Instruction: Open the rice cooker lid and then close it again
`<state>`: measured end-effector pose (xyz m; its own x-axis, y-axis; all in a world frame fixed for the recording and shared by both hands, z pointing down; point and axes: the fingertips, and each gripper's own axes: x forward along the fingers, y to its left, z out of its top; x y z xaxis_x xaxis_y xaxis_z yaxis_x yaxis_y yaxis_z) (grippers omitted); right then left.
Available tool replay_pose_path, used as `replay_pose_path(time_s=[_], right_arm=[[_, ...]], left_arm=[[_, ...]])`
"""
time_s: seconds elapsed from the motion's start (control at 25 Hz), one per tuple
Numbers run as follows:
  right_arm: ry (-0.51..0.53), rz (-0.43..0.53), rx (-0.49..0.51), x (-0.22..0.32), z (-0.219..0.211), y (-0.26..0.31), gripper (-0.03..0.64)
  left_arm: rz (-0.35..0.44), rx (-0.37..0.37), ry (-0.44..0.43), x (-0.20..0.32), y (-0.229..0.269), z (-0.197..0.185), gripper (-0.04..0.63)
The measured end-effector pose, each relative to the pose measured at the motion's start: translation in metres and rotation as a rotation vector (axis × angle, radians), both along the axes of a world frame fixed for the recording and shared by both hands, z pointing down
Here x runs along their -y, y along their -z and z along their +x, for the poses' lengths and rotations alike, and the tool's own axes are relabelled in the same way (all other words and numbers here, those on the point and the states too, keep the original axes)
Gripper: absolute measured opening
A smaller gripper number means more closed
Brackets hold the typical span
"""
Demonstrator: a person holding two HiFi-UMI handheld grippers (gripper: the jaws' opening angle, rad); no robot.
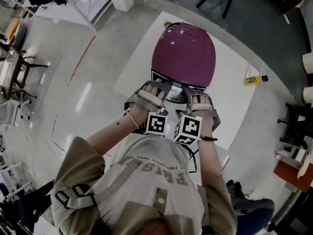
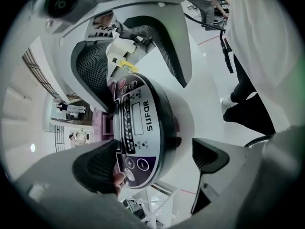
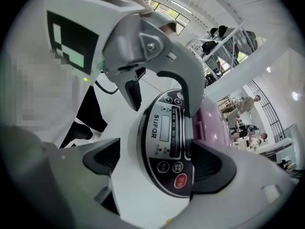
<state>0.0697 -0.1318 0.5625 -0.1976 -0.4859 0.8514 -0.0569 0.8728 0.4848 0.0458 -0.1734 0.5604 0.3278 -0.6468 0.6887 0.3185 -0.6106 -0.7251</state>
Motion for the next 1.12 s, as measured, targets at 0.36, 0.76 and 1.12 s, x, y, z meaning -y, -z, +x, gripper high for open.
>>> replay_pose_path(time_s=[0.36, 0.76, 1.12], right_arm=[[-0.013, -0.017, 0.069, 0.0022, -0.0009, 0.0015, 0.442], [-0.025, -0.033, 0.094, 0.0028, -0.0033, 0.0022, 0.450], [-0.017, -0.039, 0.141, 0.0026, -0.0043, 0.0031, 0.459]], left_arm=[[-0.073, 0.026, 0.000, -0.0037, -0.0053, -0.0018, 0.511], [-0.053, 0.011, 0.005, -0.0007, -0.0053, -0.0014, 0.511], [-0.095, 0.004, 0.018, -0.0029, -0.0036, -0.0002, 0.512]])
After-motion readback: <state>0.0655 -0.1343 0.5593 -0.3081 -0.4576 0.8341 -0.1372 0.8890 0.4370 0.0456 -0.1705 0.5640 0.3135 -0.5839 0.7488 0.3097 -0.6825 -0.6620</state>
